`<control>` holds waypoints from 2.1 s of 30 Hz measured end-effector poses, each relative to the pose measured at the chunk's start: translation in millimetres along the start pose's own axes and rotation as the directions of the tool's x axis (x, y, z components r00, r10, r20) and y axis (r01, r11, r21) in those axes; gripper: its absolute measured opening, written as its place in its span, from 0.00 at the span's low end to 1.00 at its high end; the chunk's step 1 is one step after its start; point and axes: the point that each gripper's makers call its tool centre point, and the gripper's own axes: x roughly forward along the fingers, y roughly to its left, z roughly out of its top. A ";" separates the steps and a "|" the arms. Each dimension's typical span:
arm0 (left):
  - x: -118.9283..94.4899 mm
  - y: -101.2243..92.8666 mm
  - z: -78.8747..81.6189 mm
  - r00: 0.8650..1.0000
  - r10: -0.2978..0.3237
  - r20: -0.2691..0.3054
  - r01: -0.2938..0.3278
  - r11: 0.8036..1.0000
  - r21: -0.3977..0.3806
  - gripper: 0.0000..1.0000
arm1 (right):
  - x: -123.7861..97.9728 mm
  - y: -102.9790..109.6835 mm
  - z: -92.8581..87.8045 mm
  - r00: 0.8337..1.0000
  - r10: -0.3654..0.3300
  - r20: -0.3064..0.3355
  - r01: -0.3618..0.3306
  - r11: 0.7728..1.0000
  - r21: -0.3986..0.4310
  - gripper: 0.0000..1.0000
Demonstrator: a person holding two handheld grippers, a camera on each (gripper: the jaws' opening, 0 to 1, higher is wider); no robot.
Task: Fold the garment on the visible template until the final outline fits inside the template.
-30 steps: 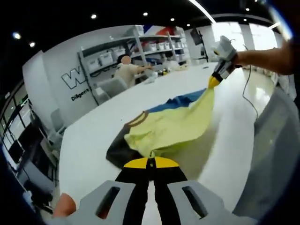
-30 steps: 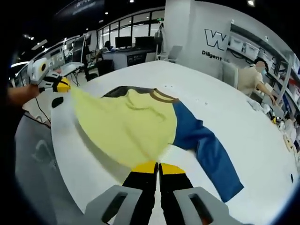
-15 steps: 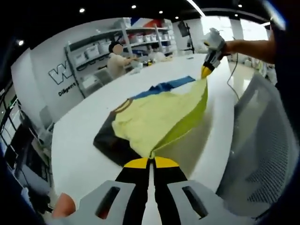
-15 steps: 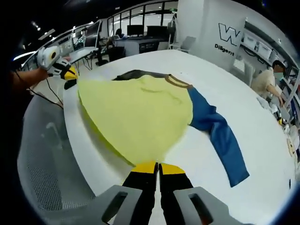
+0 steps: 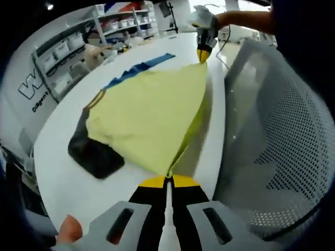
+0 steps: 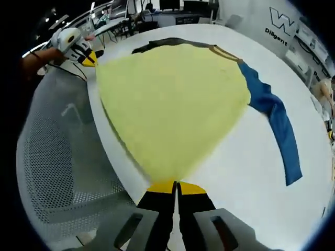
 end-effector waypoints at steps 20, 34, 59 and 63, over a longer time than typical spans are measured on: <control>7.1 -37.3 -33.1 0.984 -0.138 -0.109 0.139 0.990 -0.003 0.00 | 17.1 31.2 -27.8 0.988 0.087 -0.131 -0.088 0.996 -0.005 0.00; 7.6 -44.1 -30.9 0.981 -0.173 -0.090 0.174 0.985 0.002 0.16 | 16.6 32.1 -26.7 0.987 0.073 -0.146 -0.077 0.997 -0.021 0.02; -35.8 1.9 3.7 0.990 -0.062 0.128 0.085 0.979 -0.183 0.35 | -15.8 -2.8 -6.1 0.999 -0.015 -0.042 0.015 1.000 0.015 0.12; -43.7 29.7 26.5 0.979 0.014 0.205 0.033 0.974 -0.223 0.34 | -24.5 -15.2 3.2 0.999 -0.048 -0.019 0.048 0.999 0.011 0.12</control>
